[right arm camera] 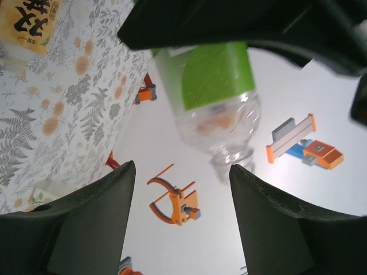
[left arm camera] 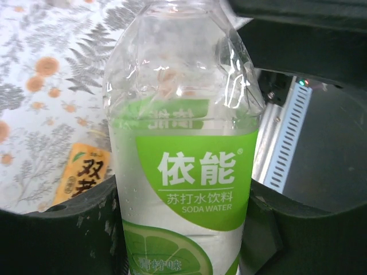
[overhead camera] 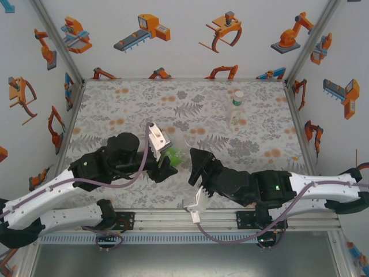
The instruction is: Screw on the bottle caps
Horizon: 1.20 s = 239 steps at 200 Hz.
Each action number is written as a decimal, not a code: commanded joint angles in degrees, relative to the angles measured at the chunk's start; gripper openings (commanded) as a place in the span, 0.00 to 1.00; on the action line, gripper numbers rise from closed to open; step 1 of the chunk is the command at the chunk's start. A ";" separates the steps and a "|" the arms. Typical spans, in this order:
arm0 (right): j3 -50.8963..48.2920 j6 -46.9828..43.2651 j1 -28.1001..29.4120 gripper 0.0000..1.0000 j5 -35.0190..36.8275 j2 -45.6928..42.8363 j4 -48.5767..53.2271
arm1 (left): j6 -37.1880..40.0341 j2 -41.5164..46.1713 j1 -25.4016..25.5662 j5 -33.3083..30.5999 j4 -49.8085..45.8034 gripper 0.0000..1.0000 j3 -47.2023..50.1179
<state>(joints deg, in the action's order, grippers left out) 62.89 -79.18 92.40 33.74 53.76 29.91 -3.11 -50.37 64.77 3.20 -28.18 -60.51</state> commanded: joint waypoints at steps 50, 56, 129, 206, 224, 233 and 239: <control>-3.10 35.32 -4.77 0.62 -4.71 -4.92 0.41 | 0.39 9.61 -0.94 -13.20 0.84 0.12 2.20; -3.44 38.85 -5.83 0.62 -5.47 -5.31 0.41 | 0.31 10.37 -0.98 -13.70 0.93 0.12 2.32; -3.68 78.58 -26.64 0.61 -15.84 -1.74 2.50 | -0.44 13.58 -1.87 -13.00 0.81 0.12 2.53; 2.99 109.25 -37.51 0.53 -24.51 15.37 6.57 | -0.41 13.32 -2.61 -13.40 0.24 0.12 2.27; 4.44 119.22 -38.81 0.54 -27.45 19.09 7.50 | -0.32 13.58 -3.05 -13.40 0.24 0.11 2.31; 4.94 124.13 -39.18 0.54 -28.46 20.63 7.61 | -0.34 13.75 -3.18 -13.31 0.20 0.11 2.30; 5.02 126.29 -39.30 0.54 -28.84 21.26 7.57 | -0.44 13.93 -3.28 -13.23 0.15 0.11 2.32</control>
<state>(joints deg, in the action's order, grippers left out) 65.58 29.23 53.87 9.32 72.40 35.79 -3.20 -37.34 62.11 -9.87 -28.27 -58.33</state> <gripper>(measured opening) 0.536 0.549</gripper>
